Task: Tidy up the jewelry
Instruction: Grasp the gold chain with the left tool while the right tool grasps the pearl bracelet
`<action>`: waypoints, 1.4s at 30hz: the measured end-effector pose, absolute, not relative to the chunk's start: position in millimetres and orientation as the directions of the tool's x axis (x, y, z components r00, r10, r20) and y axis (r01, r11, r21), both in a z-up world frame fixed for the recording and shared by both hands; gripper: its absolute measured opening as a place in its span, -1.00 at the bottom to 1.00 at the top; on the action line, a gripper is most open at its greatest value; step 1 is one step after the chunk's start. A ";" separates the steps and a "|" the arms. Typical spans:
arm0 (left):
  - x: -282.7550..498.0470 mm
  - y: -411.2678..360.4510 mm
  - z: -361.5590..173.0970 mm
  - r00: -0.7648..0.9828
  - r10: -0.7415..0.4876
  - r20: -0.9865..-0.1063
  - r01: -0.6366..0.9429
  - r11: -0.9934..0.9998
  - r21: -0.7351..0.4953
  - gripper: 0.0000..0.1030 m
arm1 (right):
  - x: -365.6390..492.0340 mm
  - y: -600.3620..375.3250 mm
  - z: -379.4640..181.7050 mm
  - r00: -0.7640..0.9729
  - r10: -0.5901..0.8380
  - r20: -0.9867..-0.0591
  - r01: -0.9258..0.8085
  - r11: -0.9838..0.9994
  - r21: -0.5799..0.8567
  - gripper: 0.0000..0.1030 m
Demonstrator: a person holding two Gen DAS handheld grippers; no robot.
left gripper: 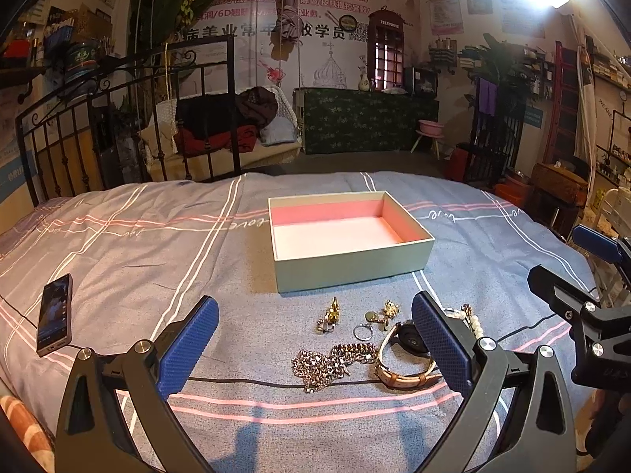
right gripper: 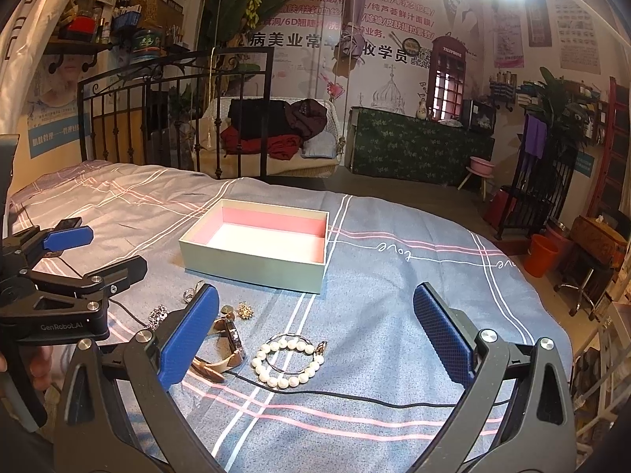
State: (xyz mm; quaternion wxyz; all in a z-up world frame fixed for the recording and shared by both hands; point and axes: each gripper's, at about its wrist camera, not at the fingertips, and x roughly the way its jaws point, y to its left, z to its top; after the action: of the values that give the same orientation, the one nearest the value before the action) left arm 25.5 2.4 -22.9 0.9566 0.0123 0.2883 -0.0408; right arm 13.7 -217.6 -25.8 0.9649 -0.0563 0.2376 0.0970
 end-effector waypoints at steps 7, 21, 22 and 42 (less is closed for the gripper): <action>51.5 21.3 -67.7 0.637 -0.088 -0.766 0.114 0.993 -0.019 0.88 | 45.2 -219.7 -53.7 0.753 0.160 -0.639 -0.239 0.970 -0.040 0.89; 91.6 4.3 -102.4 0.530 -0.089 -0.843 0.202 0.979 0.023 0.36 | 79.7 -228.6 -74.0 0.694 0.194 -0.693 -0.251 0.968 0.020 0.89; 90.6 2.3 -102.9 0.536 -0.083 -0.840 0.210 0.977 0.037 0.35 | 80.9 -230.4 -75.5 0.690 0.195 -0.697 -0.247 0.969 0.026 0.89; 81.5 4.5 -69.3 0.633 -0.170 -0.756 0.237 0.971 -0.020 -0.71 | 95.4 -215.8 -106.6 0.588 0.217 -0.779 -0.297 0.954 0.042 0.18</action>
State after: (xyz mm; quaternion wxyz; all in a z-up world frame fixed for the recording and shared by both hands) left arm 81.5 4.5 -69.3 0.9026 0.0404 0.4135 -0.1126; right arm 95.4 -215.8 -106.6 0.8899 -0.0464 0.4303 0.1442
